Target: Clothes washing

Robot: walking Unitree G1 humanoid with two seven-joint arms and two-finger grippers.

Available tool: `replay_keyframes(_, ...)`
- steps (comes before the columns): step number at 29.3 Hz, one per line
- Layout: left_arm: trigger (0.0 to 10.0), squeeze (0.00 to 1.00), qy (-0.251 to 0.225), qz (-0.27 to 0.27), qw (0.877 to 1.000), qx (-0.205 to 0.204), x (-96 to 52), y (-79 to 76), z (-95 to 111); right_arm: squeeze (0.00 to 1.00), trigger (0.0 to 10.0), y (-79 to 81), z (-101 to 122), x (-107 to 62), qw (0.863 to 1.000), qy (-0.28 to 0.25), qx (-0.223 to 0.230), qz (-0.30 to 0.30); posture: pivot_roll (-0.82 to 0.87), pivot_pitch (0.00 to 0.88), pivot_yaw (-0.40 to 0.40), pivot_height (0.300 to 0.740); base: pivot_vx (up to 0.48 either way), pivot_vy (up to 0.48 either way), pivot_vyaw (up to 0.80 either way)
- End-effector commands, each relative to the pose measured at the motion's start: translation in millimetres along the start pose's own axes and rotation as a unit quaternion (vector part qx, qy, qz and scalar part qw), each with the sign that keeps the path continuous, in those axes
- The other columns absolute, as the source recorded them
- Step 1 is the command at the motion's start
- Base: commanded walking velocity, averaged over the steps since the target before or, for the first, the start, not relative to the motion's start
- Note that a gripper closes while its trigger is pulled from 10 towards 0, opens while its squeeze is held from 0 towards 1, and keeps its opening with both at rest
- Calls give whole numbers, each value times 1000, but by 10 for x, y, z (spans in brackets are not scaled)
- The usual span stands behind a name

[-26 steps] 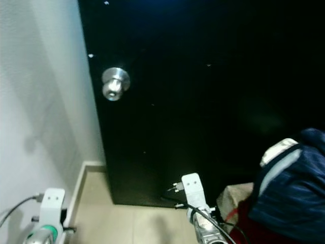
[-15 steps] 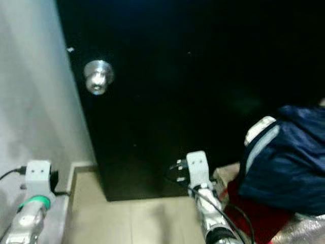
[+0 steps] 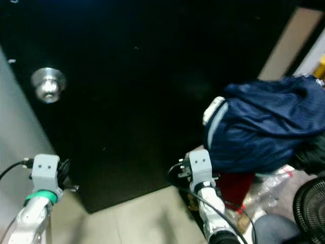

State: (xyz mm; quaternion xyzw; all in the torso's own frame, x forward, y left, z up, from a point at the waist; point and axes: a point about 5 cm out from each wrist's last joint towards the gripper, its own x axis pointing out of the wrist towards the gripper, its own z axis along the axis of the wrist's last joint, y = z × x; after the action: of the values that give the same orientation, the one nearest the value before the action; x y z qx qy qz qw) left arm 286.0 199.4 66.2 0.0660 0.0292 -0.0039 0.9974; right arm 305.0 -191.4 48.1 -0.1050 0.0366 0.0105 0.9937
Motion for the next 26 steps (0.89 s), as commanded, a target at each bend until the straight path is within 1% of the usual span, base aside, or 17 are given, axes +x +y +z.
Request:
replay_keyframes(1,10000,0,1,-12,1000,2,22,-48,32,0,10000,2,71,42,1000,-11,4,-4,24,0,58,740,0,0,-800)
replay_keyframes(5,10000,0,-13,-17,1000,6,104,-41,170,0,10000,38,201,127,1000,-28,11,-1,27,0,62,740,0,0,-800)
replay_keyframes(10,10000,0,-18,-4,1000,0,116,13,215,0,10000,34,290,183,999,-40,13,-4,31,0,66,740,0,0,-800)
replay_keyframes(17,10000,0,-16,-2,1000,-3,138,18,244,0,10000,8,333,195,999,-47,14,-10,23,0,74,740,0,0,-800)
replay_keyframes(26,10000,0,-15,-4,1000,-3,166,16,272,0,10000,9,311,193,999,-39,18,-12,29,0,82,740,0,0,-800)
